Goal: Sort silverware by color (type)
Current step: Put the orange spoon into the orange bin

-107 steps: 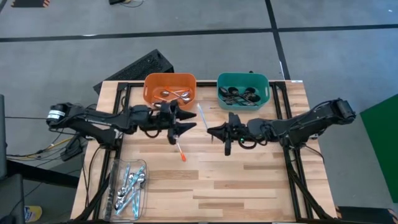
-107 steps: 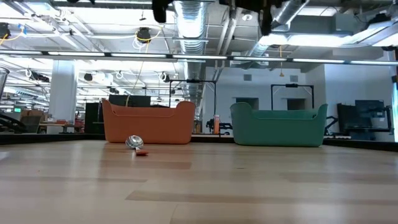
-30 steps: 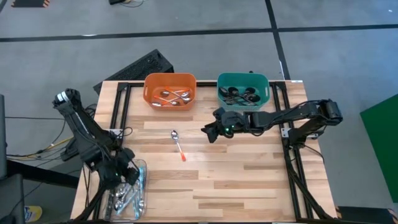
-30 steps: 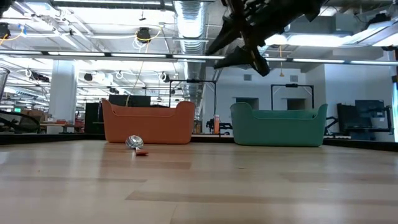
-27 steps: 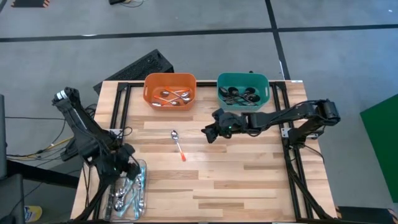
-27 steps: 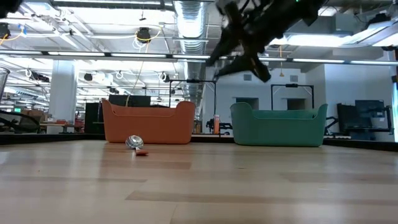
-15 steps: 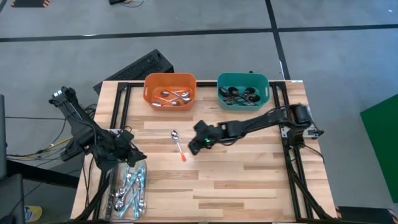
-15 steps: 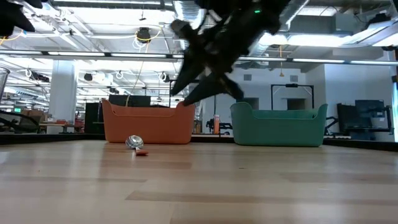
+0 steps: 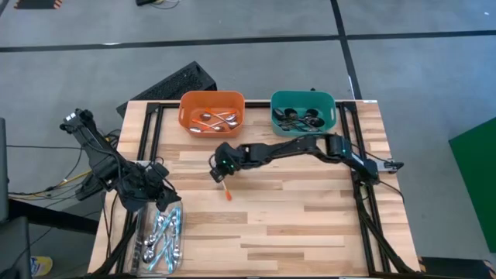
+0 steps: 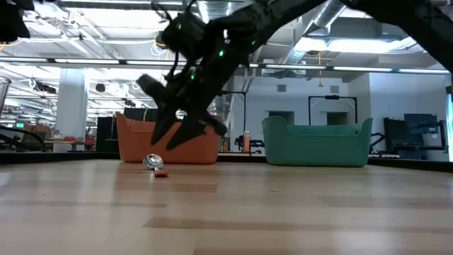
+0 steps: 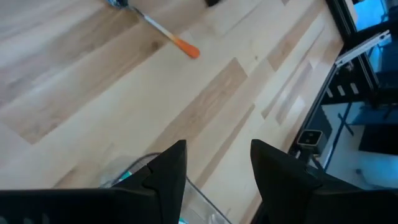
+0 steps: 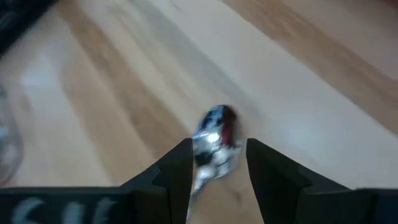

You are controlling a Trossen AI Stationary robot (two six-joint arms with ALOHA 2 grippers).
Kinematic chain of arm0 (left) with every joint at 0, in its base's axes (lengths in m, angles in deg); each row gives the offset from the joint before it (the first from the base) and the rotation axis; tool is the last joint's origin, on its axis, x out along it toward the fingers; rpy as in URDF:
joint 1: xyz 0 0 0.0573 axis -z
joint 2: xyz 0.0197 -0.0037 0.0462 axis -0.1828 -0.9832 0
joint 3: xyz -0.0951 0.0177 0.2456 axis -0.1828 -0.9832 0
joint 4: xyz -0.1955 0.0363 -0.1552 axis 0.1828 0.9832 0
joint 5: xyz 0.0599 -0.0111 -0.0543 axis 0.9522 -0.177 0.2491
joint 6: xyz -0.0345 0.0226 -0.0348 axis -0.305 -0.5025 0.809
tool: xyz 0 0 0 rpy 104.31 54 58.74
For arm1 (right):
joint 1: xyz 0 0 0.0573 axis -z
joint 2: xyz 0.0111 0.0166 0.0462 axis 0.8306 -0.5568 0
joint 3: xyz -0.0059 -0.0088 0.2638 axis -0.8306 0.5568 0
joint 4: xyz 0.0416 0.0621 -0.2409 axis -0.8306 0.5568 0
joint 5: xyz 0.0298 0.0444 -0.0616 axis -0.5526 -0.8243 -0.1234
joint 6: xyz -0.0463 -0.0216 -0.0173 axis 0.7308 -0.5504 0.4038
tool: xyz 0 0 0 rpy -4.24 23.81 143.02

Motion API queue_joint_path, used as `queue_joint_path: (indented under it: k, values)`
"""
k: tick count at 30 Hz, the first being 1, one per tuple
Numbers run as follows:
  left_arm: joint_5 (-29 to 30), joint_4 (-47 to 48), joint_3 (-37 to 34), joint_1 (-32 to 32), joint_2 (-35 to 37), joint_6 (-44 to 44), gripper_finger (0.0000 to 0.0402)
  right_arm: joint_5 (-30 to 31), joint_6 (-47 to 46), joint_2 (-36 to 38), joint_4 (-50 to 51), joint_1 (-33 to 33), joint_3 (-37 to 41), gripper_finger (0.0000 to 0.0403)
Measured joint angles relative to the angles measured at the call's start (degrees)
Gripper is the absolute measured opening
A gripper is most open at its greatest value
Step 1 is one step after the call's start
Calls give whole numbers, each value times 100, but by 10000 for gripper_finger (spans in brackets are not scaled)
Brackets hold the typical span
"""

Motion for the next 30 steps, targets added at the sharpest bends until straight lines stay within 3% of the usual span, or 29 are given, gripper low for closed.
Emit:
queue_joint_path:
  k: [6,10,21,27,30]
  values:
    - [193,-4,0,-63,0,-116,164,-412,68,-199,48,323,-116,178]
    - [237,1,0,-61,0,-135,164,-917,597,-200,16,418,-97,178]
    - [728,35,2,-61,0,-109,164,-970,1802,-201,-165,413,-95,177]
    - [847,44,2,-84,0,-55,164,-997,1967,-382,-415,421,-115,177]
    - [853,42,2,-139,0,18,164,-1289,1921,-490,-341,447,-104,177]
